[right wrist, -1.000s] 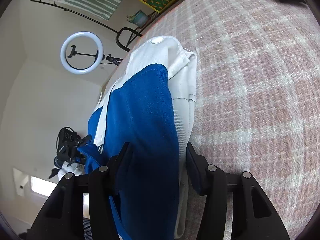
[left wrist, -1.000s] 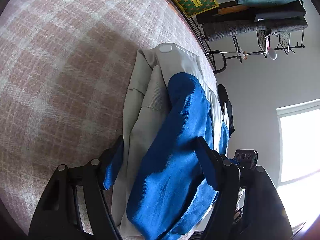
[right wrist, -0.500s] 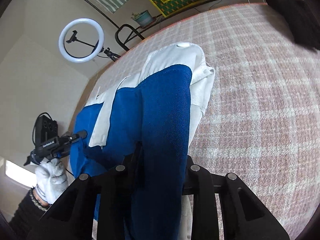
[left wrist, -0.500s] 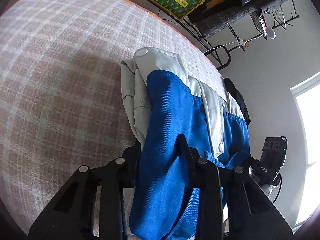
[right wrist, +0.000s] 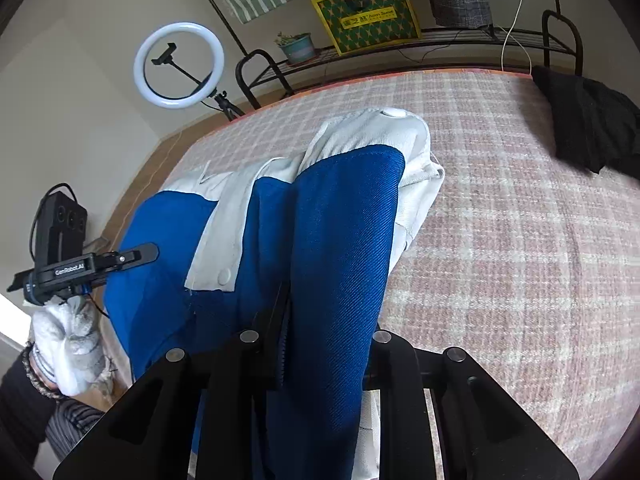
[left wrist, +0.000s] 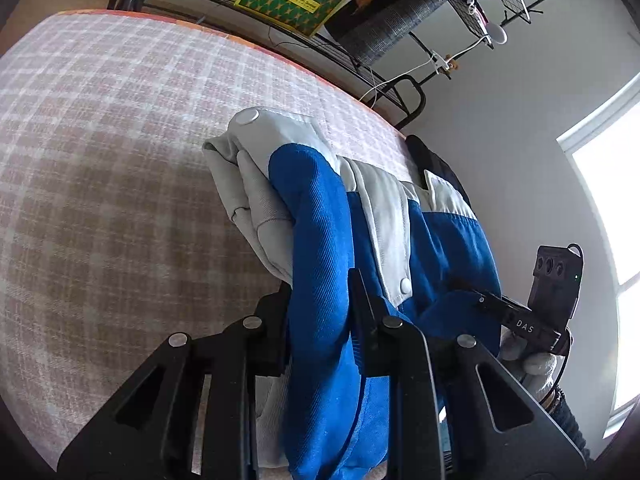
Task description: Fold large clothes
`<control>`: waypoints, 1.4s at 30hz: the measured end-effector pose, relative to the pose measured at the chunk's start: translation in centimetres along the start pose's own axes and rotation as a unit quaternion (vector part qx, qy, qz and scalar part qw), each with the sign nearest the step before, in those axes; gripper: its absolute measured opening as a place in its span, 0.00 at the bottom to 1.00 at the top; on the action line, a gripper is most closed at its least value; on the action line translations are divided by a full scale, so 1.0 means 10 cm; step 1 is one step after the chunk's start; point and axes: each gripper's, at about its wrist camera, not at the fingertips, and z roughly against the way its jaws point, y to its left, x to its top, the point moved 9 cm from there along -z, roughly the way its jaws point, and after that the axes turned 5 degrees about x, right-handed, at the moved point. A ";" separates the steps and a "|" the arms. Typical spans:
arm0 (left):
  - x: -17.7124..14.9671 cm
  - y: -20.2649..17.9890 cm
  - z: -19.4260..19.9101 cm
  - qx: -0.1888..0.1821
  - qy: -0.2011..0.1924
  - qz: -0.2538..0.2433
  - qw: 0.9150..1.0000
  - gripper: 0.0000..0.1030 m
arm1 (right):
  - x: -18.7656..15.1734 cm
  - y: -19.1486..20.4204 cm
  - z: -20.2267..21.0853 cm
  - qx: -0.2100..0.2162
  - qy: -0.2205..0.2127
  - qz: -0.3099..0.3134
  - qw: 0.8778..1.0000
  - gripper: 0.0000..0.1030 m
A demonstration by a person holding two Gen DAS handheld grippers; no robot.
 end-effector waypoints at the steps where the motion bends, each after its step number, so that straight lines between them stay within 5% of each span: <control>1: 0.01 -0.07 -0.03 -0.003 0.001 -0.005 1.000 0.21 | -0.01 -0.04 0.07 -0.003 -0.003 0.002 1.000 0.18; 18: 0.32 -1.70 -1.01 -0.067 0.009 -0.092 0.993 0.21 | 0.36 -1.10 1.16 -0.070 -0.068 -0.008 0.995 0.18; 31: 0.94 -3.10 -2.06 -0.117 -0.013 -0.149 0.982 0.21 | 1.23 -2.14 1.85 -0.148 -0.131 0.019 0.980 0.17; 42: 1.51 -3.69 -2.92 -0.123 -0.041 -0.177 0.976 0.21 | 1.93 -3.00 2.00 -0.182 -0.200 0.022 0.962 0.17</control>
